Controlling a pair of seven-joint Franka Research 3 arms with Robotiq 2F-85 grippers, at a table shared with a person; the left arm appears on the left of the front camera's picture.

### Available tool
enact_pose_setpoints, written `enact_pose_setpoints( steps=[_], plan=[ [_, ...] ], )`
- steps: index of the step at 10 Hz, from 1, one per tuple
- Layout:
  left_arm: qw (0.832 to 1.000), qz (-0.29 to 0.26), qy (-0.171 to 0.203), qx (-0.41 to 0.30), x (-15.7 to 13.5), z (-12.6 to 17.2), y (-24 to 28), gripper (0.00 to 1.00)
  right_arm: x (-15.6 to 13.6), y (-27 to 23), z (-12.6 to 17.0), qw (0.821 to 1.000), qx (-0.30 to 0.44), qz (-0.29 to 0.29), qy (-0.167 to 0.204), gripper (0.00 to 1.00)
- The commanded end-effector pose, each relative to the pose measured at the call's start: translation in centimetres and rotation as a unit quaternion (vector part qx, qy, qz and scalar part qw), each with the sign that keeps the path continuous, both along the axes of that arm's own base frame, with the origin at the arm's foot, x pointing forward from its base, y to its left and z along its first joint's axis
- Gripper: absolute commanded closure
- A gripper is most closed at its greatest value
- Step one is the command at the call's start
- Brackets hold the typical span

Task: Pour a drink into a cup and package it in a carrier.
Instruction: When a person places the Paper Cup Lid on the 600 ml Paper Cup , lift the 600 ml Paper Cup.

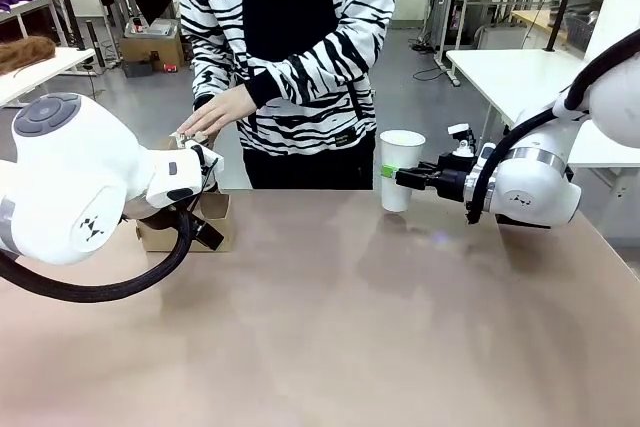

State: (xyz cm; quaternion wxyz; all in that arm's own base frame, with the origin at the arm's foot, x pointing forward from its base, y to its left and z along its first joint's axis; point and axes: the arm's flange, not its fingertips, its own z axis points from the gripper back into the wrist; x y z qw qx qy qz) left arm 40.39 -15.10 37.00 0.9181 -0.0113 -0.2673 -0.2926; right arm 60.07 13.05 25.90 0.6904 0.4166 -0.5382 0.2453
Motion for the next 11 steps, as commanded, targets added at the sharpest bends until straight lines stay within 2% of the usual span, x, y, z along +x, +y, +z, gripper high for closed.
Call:
enact_pose_setpoints(
  steps=[1, 11],
  plan=[
    [1.0, -0.001, 0.0, -0.001, -0.04, 0.03, -0.06, 0.0, -0.16, 0.02, 0.55, 1.0, 0.003, 0.003, 0.006, 0.2],
    [1.0, -0.001, 0.0, -0.001, -0.04, 0.03, -0.06, 0.0, -0.16, 0.02, 0.55, 1.0, 0.003, 0.003, 0.006, 0.2]
  ],
)
